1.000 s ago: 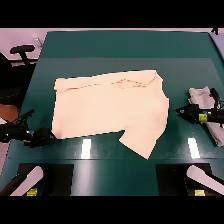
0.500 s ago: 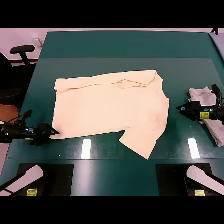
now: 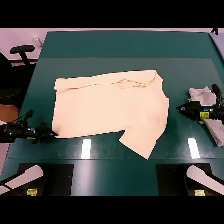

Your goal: Fold the shirts.

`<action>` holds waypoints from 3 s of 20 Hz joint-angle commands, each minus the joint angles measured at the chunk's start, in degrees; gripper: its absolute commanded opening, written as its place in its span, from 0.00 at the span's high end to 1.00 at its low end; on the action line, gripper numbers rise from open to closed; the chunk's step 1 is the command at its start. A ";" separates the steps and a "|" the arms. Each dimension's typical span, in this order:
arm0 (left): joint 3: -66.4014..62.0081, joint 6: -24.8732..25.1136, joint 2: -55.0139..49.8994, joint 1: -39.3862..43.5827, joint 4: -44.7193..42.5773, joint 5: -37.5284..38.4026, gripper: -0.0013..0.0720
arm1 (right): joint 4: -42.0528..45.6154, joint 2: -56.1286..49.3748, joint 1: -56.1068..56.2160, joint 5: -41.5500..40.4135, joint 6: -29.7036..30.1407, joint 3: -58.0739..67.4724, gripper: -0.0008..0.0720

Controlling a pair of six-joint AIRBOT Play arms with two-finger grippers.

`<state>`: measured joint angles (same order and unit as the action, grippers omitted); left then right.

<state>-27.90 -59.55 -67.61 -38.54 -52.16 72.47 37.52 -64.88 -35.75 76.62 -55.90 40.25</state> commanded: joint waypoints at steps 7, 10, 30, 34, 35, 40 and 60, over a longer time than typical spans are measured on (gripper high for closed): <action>-1.92 1.55 -0.07 -0.02 2.19 -1.42 0.95 | 1.73 -5.73 -0.04 4.83 -3.23 -0.02 0.37; -2.82 1.62 -0.07 -0.02 3.82 -0.90 0.95 | 3.32 -6.51 -0.61 1.53 -3.74 -3.04 0.36; -2.82 3.21 -0.04 2.69 8.28 0.37 0.95 | -10.32 -6.54 9.60 -10.25 1.77 -14.16 0.96; -2.82 7.10 -0.04 6.19 14.60 4.04 0.95 | -11.08 -6.54 8.15 -7.06 6.62 -14.14 0.96; -2.91 7.63 0.00 6.19 16.68 5.31 0.95 | -11.39 -6.51 6.71 -5.66 7.21 -14.14 0.96; -3.54 13.09 12.11 6.19 25.42 8.98 0.95 | -25.55 5.53 -0.72 3.65 8.50 -14.14 0.97; -40.61 -11.93 28.39 39.12 7.15 16.02 0.95 | -13.11 4.52 50.16 4.33 -13.99 29.00 0.97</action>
<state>-65.67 -70.13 -37.74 -9.26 -35.99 89.08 19.75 -57.71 6.02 81.80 -67.66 64.45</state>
